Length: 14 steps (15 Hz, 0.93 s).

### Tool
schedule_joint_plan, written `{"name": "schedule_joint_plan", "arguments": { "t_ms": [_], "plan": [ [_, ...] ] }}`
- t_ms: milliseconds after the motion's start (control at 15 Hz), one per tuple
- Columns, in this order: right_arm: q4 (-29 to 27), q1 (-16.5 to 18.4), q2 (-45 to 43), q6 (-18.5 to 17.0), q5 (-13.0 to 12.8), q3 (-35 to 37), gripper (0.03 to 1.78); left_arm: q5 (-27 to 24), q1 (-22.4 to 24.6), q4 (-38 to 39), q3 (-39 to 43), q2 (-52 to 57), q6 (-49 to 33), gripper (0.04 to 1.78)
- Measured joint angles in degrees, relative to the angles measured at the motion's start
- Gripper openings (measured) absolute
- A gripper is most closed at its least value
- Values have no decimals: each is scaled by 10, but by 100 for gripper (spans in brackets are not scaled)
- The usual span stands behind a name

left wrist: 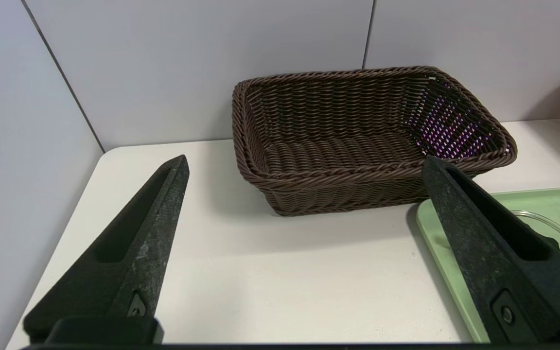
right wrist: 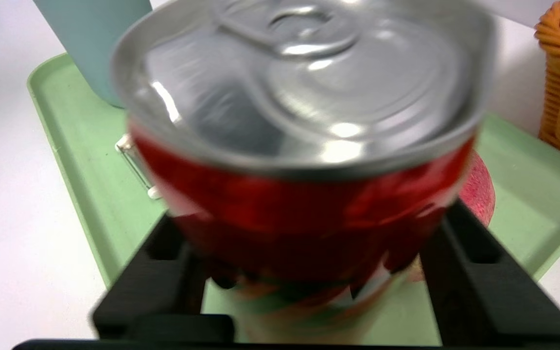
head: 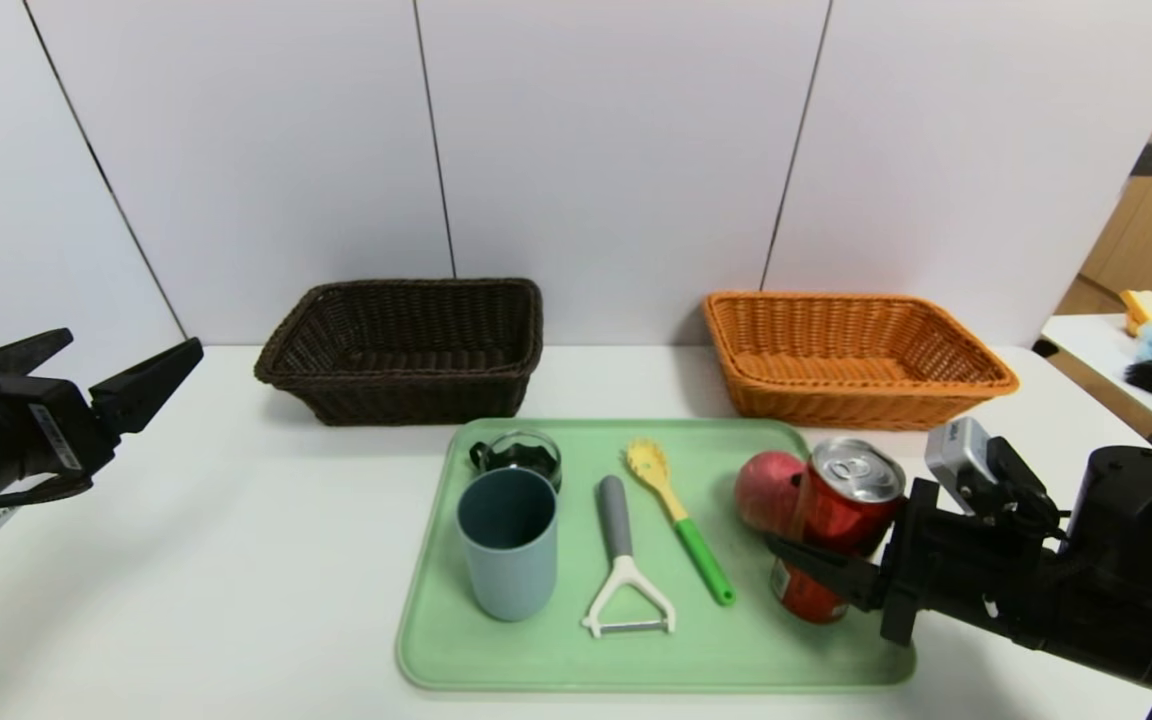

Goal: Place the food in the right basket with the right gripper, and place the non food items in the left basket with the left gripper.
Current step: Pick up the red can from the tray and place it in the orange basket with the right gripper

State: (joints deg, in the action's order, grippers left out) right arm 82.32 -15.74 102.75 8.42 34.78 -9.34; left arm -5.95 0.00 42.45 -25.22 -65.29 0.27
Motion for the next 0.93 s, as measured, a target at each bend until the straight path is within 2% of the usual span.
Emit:
{"name": "schedule_joint_plan", "arguments": {
  "t_ms": [67,267,667,800,933],
  "plan": [
    [2,0,2,0,0,5,102,0,0,0,0,1,0,169],
    [3,-3,1,-2,0,18,97,0,0,-1,0,5,-1,169],
    [-10,-31,-58,-58,-5,8,94,0,0,-1,12,12,-3,169],
    [-19,-31,-84,-78,-23,-20,93,0,0,-1,15,14,-4,169],
    [-56,-25,-109,-97,-40,-60,92,0,0,-1,17,15,-4,169]
  ]
}}
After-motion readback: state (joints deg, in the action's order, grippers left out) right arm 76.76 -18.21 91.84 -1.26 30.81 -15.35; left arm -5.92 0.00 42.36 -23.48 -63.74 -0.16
